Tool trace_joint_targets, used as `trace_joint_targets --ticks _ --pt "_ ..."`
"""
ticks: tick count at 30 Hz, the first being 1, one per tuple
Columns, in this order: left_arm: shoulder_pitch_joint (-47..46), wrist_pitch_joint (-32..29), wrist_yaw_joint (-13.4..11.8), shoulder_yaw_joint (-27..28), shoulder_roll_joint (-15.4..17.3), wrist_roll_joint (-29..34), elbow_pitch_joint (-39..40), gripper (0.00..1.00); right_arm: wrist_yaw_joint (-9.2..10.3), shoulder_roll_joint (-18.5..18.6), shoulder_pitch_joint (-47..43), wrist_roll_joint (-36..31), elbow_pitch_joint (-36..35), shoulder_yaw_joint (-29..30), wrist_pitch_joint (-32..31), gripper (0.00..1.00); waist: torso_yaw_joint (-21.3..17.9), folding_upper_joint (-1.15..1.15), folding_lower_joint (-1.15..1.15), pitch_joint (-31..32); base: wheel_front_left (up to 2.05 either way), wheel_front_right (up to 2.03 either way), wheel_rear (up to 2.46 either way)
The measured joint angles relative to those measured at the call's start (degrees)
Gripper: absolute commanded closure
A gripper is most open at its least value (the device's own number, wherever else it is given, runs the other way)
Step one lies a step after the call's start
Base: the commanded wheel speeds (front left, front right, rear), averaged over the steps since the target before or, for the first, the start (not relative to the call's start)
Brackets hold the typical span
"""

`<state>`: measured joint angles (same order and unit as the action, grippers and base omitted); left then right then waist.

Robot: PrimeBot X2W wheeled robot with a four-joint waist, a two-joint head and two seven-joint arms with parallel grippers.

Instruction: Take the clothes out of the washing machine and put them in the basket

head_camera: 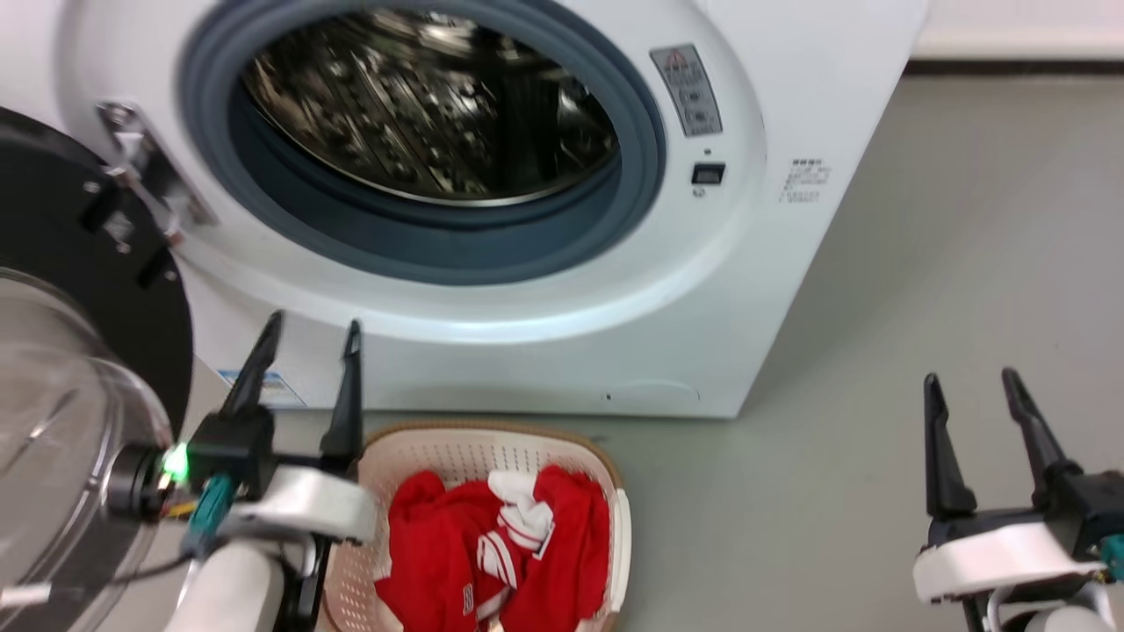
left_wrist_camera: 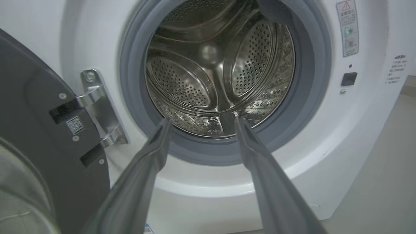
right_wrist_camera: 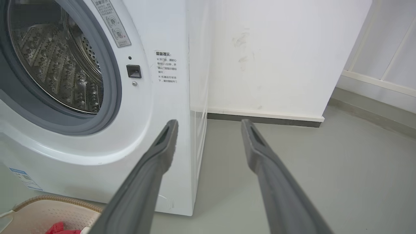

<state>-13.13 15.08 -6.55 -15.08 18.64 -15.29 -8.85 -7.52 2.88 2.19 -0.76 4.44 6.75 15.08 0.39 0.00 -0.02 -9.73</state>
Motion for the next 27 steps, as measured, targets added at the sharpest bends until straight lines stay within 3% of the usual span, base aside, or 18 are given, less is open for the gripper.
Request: trace_joint_targets --ticks 4,9,17,27 --pt "6.33 0.00 -1.58 4.27 -2.26 1.69 5.11 0.00 0.00 -0.01 -2.24 1.14 -0.89 -0.70 0.00 0.00 0.53 0.00 0.00 3.11 0.00 0.00 0.00" --pt "13.56 0.00 -1.74 8.26 -5.60 3.52 7.31 0.00 0.00 -0.01 -4.41 2.33 -1.62 -1.77 0.00 0.00 0.16 0.00 0.01 5.64 0.00 0.00 0.00" --pt "17.86 0.00 0.65 10.78 -9.23 6.32 5.83 0.00 0.00 -0.01 -5.78 2.77 -1.94 -2.44 0.00 0.00 -0.40 0.00 0.01 7.41 0.00 0.00 0.00" --pt "17.88 0.00 2.74 12.76 -10.91 9.73 5.12 0.00 0.00 -0.01 -5.76 2.90 -1.88 -2.55 0.00 0.00 -0.56 0.00 0.02 7.96 0.00 0.00 0.00"
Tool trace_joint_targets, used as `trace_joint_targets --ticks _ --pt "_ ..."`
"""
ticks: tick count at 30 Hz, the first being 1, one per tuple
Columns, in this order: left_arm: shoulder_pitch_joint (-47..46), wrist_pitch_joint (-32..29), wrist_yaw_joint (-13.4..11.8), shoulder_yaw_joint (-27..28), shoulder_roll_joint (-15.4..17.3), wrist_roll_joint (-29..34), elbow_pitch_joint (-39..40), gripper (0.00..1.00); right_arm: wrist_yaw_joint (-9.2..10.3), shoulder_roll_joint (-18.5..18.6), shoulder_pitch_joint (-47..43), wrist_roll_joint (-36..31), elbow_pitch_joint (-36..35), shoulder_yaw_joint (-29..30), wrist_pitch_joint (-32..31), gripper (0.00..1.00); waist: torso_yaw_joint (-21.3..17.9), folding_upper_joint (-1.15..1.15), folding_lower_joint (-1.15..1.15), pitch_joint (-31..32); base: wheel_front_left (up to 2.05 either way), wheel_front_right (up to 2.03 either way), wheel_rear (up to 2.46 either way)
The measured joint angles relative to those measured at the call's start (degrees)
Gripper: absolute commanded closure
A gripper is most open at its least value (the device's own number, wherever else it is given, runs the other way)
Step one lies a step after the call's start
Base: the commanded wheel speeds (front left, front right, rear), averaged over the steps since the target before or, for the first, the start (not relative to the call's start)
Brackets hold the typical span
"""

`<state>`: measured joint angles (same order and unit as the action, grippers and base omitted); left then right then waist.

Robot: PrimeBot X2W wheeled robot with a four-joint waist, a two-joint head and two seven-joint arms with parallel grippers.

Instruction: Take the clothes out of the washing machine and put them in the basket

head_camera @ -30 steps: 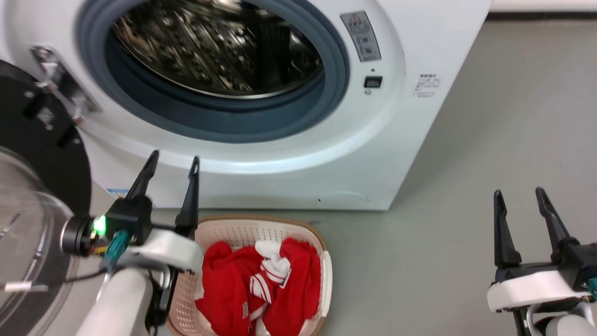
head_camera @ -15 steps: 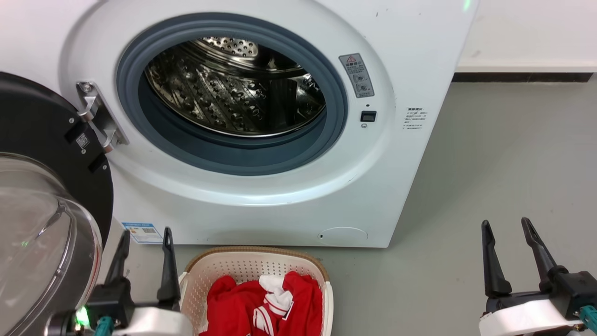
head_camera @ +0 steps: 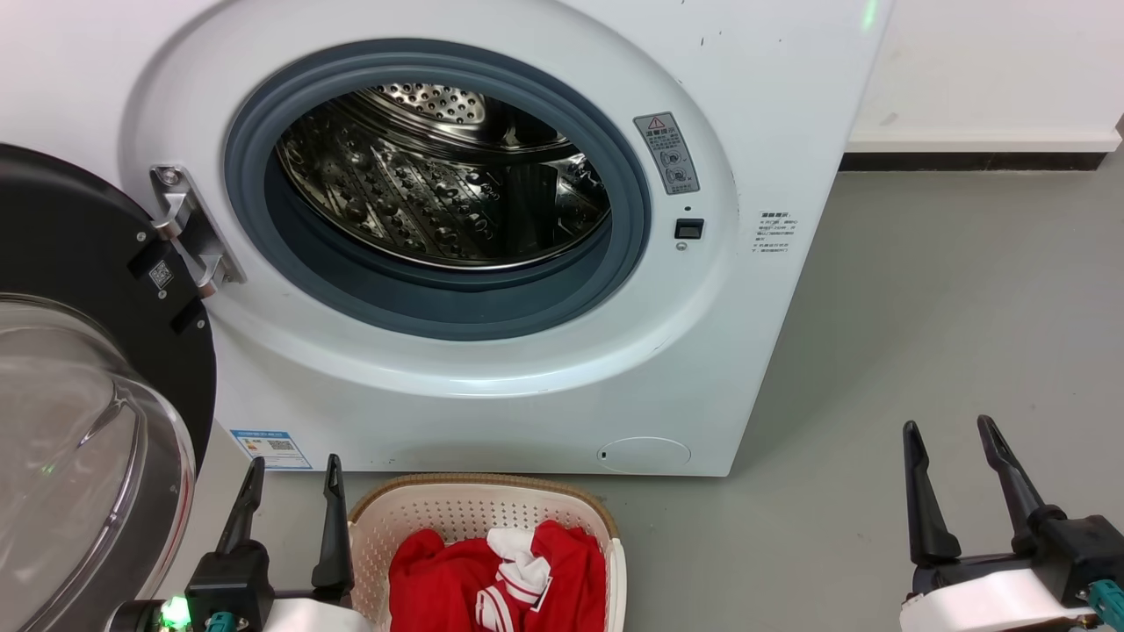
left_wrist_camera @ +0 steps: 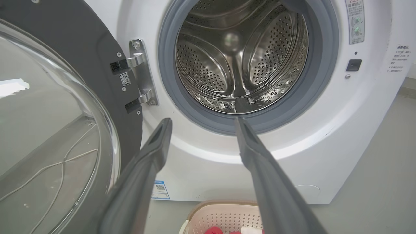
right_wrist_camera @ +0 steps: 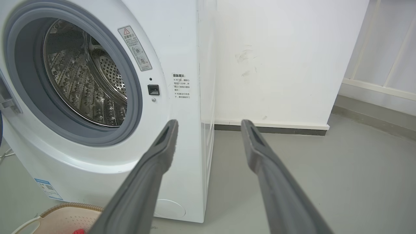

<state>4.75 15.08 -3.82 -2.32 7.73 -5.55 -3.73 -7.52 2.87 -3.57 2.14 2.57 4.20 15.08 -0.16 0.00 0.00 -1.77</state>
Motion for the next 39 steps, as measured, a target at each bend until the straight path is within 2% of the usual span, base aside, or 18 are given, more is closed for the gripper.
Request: trace_joint_targets --ticks 14,15,20,39 --pt "-0.02 0.00 1.41 1.38 -1.71 1.94 0.67 0.00 0.00 0.00 0.08 -0.01 0.37 -0.02 0.00 0.00 -0.33 0.00 0.00 -0.22 0.00 0.00 0.00" --pt "-0.02 -0.01 1.48 1.29 -1.79 1.94 0.53 1.00 -0.01 -0.01 0.04 -0.02 0.62 -0.02 0.00 1.00 -0.33 0.00 0.01 -0.25 0.00 0.00 0.00" --pt "0.81 -0.59 1.59 0.99 -2.49 1.31 -2.14 1.00 -0.01 -0.18 -0.61 0.43 3.20 -0.10 -0.48 1.00 -0.34 0.00 0.01 -0.25 0.00 0.00 0.00" --pt "-1.13 -5.75 3.83 2.79 -2.93 -19.90 -4.16 1.00 0.00 -0.15 0.58 22.37 5.19 0.09 -5.16 1.00 -0.26 0.00 0.01 0.04 0.00 0.00 0.00"
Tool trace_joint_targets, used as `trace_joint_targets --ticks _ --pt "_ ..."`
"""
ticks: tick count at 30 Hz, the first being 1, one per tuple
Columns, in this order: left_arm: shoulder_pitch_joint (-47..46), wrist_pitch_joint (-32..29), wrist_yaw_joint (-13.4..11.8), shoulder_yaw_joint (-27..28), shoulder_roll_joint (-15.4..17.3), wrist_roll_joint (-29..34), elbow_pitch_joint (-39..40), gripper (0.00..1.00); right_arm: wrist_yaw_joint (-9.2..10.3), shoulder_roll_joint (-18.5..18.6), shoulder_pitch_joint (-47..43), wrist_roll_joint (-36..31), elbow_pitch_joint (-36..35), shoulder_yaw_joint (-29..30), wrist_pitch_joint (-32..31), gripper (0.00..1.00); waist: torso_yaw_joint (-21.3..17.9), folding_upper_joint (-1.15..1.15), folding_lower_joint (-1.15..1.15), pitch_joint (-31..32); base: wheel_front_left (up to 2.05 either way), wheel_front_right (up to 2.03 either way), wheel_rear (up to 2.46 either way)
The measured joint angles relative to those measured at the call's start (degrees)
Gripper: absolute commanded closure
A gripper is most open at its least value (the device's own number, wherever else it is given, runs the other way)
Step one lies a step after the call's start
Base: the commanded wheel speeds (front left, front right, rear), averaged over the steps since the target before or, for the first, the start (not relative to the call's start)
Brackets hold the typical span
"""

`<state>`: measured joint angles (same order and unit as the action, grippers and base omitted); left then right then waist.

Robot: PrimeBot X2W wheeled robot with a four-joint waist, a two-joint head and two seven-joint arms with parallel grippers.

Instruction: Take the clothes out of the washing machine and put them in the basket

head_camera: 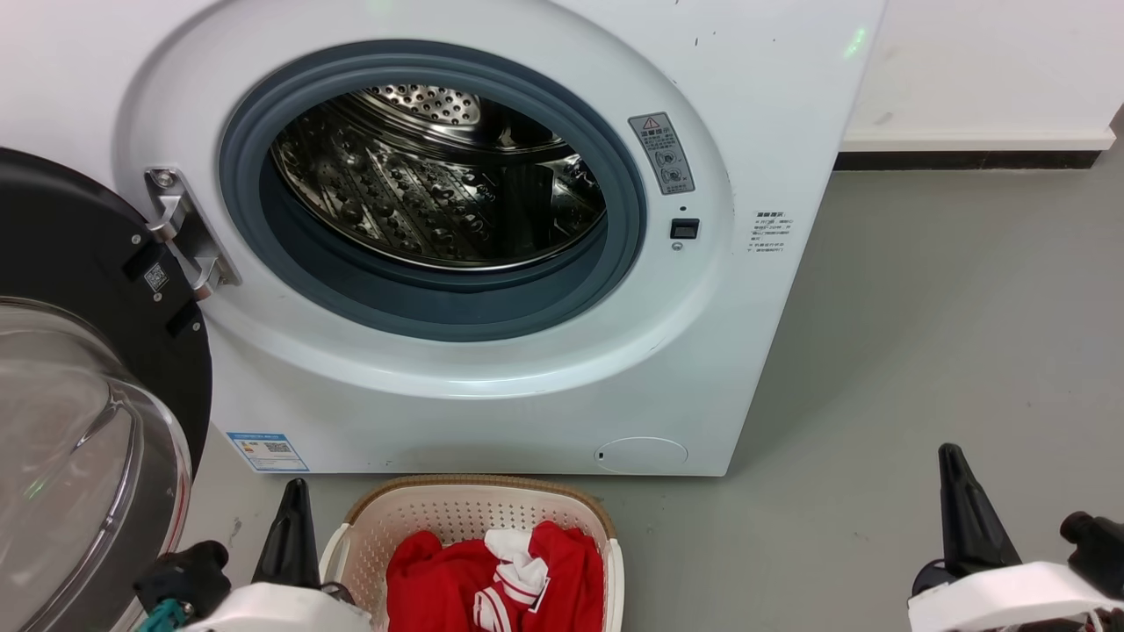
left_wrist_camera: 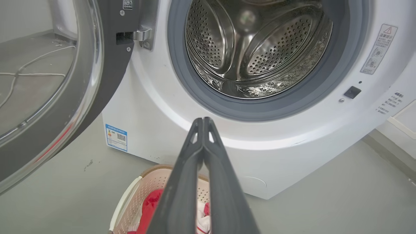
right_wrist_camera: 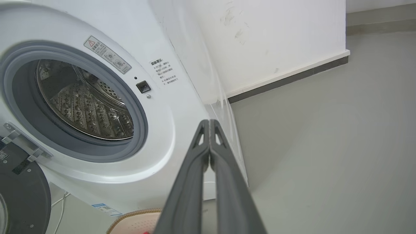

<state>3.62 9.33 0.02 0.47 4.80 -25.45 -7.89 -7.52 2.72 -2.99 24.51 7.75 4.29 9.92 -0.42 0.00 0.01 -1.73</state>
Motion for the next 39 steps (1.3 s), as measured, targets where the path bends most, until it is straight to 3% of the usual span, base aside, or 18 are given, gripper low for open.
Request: trace_joint_targets --ticks 18,39 --pt "-2.48 -4.05 1.89 1.58 -0.40 -17.33 -1.60 1.00 0.00 0.14 2.21 17.75 1.64 0.32 -4.04 1.00 0.08 0.00 0.00 0.28 0.00 0.00 0.00" --pt "-4.62 -7.69 3.54 3.02 -1.05 -32.89 -3.08 1.00 0.01 0.30 4.29 33.70 3.11 0.73 -7.92 1.00 0.16 0.00 0.00 0.58 0.00 0.00 0.00"
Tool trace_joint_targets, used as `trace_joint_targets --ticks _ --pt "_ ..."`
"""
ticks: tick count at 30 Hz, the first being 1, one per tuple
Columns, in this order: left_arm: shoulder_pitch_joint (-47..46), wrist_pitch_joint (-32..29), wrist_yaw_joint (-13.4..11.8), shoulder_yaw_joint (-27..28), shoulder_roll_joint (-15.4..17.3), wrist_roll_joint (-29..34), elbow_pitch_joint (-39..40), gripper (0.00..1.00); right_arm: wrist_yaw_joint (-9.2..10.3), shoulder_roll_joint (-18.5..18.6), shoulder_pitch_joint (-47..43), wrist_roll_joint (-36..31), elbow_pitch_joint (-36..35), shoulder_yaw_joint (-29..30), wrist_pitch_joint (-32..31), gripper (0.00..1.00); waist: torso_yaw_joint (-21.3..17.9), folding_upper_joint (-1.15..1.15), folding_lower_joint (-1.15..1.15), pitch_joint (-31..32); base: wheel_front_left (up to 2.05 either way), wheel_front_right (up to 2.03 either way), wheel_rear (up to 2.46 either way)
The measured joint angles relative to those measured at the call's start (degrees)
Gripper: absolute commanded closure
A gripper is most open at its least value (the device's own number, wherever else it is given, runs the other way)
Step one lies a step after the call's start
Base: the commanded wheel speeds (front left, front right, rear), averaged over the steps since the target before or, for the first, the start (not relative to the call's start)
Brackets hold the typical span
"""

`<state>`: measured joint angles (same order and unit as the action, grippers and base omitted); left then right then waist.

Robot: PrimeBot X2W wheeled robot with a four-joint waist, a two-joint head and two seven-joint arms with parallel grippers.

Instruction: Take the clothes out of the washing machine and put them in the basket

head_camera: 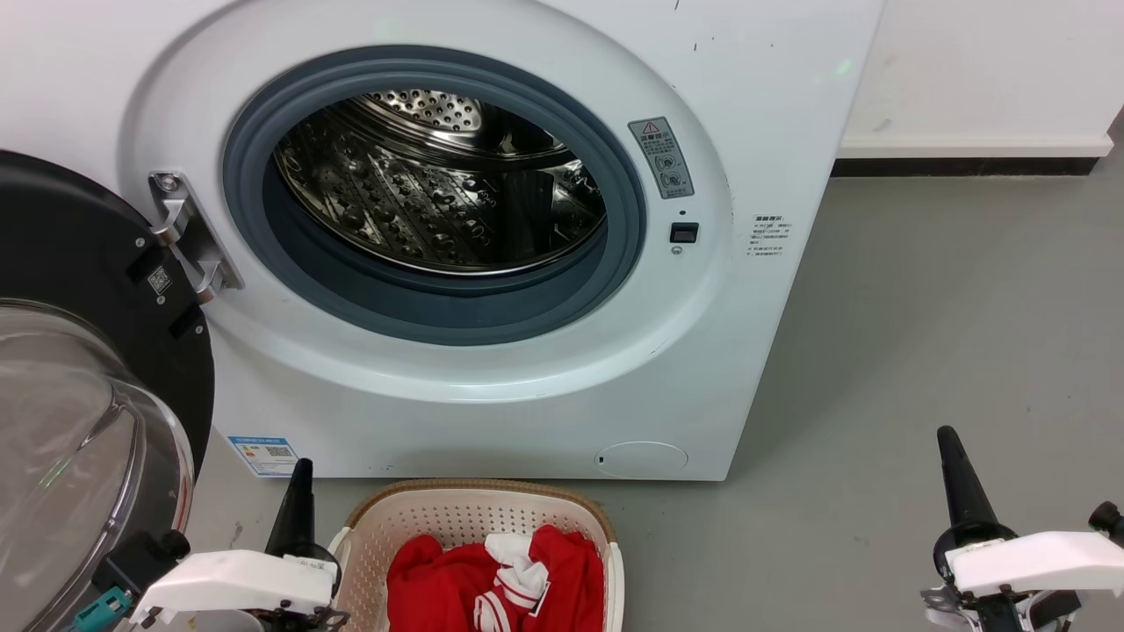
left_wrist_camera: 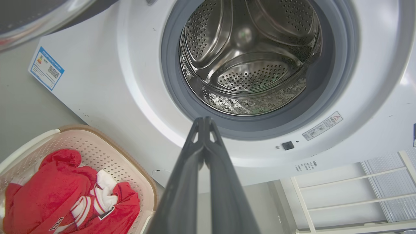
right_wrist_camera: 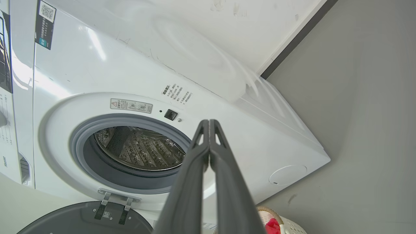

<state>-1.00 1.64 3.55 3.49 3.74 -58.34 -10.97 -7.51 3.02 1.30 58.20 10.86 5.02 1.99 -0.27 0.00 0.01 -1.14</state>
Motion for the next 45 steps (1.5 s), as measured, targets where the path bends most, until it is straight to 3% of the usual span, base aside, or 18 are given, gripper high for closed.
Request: trace_joint_targets --ticks 45 --pt "-3.87 -6.11 2.97 2.29 -0.58 -25.31 -2.25 1.00 0.01 0.04 3.42 25.60 2.30 0.85 -6.11 1.00 0.18 0.00 -0.01 0.67 0.00 0.00 0.00"
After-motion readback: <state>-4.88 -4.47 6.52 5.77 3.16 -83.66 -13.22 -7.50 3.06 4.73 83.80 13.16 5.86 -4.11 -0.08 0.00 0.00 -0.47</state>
